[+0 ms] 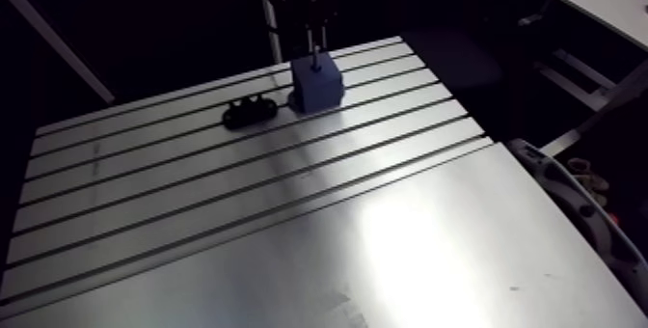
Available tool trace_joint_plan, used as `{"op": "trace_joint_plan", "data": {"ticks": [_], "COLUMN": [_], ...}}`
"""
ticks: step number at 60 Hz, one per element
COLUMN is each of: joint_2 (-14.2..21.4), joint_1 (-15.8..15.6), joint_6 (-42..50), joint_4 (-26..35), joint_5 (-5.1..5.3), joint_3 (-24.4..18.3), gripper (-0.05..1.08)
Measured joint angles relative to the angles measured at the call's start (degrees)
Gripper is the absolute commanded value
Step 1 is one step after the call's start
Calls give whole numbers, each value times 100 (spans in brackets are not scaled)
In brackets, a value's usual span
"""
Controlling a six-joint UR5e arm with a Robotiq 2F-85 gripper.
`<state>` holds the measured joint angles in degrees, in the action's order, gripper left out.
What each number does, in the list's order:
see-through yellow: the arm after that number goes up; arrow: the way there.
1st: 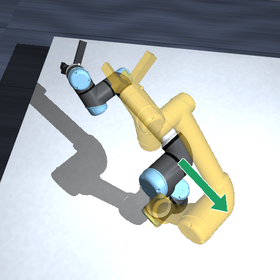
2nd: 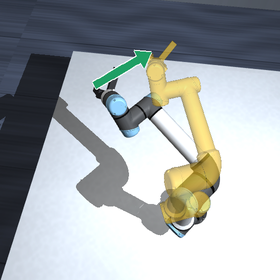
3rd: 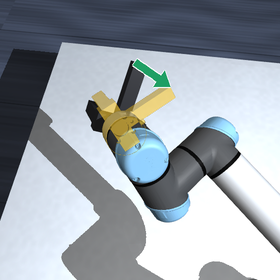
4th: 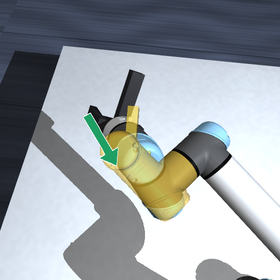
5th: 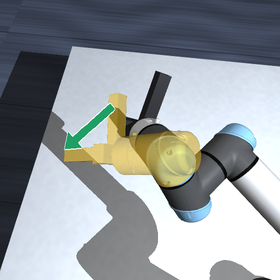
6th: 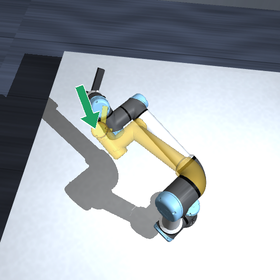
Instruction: Pick up the M10 bolt and insert it into the hex recess until seated.
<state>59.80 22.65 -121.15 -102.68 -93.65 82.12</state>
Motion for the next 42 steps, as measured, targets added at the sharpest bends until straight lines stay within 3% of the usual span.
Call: {"op": "trace_joint_plan", "data": {"ticks": [42], "joint_2": [-79], "joint_1": [3], "joint_6": [-48], "joint_4": [-2], "joint_5": [0], "joint_3": [-56], "gripper": [94]}}
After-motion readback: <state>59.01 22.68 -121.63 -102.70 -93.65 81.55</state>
